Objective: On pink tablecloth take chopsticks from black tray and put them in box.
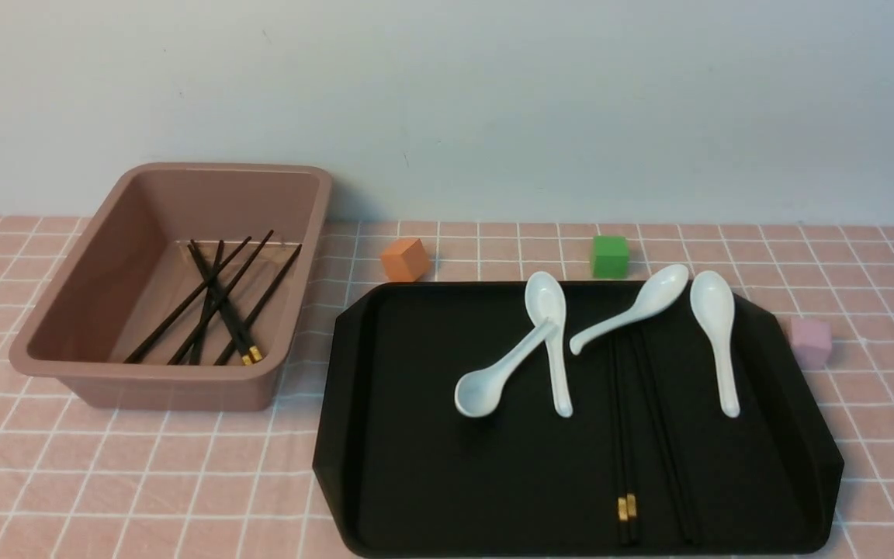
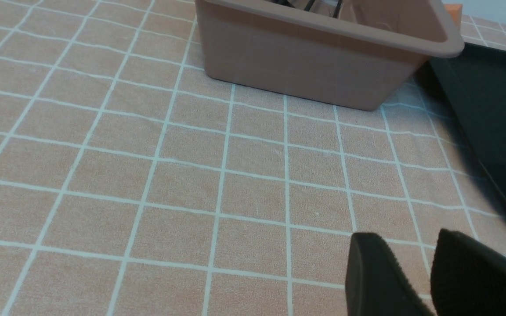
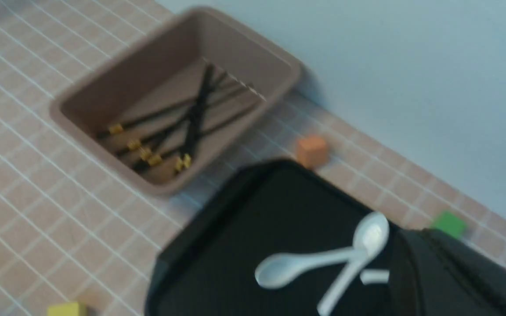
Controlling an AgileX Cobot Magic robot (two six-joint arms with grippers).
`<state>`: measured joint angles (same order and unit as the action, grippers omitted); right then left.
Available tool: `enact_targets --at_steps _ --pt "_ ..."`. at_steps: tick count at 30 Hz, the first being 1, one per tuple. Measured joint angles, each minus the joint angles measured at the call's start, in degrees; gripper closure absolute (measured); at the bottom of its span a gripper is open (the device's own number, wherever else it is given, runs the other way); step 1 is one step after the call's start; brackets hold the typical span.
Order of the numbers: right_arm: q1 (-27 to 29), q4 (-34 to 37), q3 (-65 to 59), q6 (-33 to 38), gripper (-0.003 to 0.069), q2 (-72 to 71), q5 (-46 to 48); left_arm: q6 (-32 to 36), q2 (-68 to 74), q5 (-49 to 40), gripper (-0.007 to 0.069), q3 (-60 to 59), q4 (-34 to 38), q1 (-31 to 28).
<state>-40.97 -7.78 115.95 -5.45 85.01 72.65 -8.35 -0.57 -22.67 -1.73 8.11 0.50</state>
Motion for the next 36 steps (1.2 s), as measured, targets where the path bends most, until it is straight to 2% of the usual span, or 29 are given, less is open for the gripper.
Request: enact_targets --at_steps 4,10,17,22,25,30,32,33,35,36 --pt "0.1 -5.2 -20.9 -6.9 0.0673 -14.1 0.0 0.0 0.0 0.0 0.0405 0.0 0.0 0.0" --pt "0.2 -7.7 -36.1 -11.9 0.067 -27.5 0.1 0.0 0.0 0.0 0.0404 0.0 0.0 0.0" --pt "0.2 -7.9 -41.3 -12.0 0.0666 -36.0 0.1 0.0 0.0 0.0 0.0404 0.0 0.0 0.0" --pt "0.6 -4.8 -42.8 -12.2 0.0666 -40.9 0.1 0.0 0.0 0.0 0.0404 0.0 0.0 0.0" --pt "4.7 -4.0 -47.5 -12.2 0.0666 -42.9 0.1 0.0 0.0 0.0 0.0403 0.0 0.0 0.0" --pt "20.6 -3.5 -64.8 -12.2 0.0666 -50.0 -0.9 0.0 0.0 0.0 0.0396 0.0 0.0 0.0" --pt "24.7 -3.5 -70.7 -12.2 0.0664 -55.2 -2.4 0.0 0.0 0.0 0.0391 0.0 0.0 0.0" --pt "25.1 -3.5 -71.2 -12.2 0.0664 -55.2 -2.6 0.0 0.0 0.0 0.039 0.0 0.0 0.0" --pt "29.3 -2.7 -76.6 -12.2 0.0662 -62.7 -5.6 0.0 0.0 0.0 0.0387 0.0 0.0 0.0" --pt "29.3 -2.7 -76.6 -12.2 0.0662 -62.7 -5.8 0.0 0.0 0.0 0.0387 0.0 0.0 0.0"
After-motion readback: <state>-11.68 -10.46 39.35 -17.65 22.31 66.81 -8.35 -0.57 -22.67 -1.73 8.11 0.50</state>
